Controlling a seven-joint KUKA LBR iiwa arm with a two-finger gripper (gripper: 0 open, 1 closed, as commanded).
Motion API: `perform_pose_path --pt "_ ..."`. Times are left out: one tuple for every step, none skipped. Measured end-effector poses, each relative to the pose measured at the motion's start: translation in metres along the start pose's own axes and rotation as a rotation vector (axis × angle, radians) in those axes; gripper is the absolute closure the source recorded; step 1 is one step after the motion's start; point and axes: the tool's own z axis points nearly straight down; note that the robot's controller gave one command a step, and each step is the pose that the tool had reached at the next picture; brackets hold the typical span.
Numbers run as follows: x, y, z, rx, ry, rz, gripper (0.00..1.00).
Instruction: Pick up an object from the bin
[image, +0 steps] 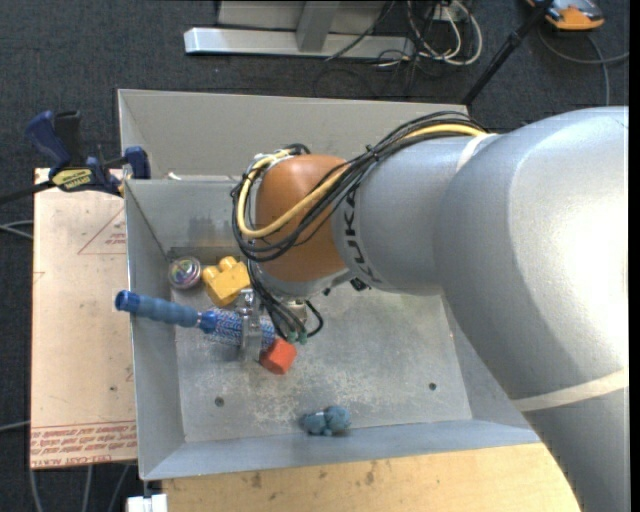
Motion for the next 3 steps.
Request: perform_pose_path --pt "0.003 -0.001 -0.128 -0.001 -0.008 -0.108 1.00" --pt "0.004 -0.001 -0.124 -0.001 -0.001 -0.107 0.00" --pt "0.049 0.006 0.015 0.000 0.009 -0.105 0.00"
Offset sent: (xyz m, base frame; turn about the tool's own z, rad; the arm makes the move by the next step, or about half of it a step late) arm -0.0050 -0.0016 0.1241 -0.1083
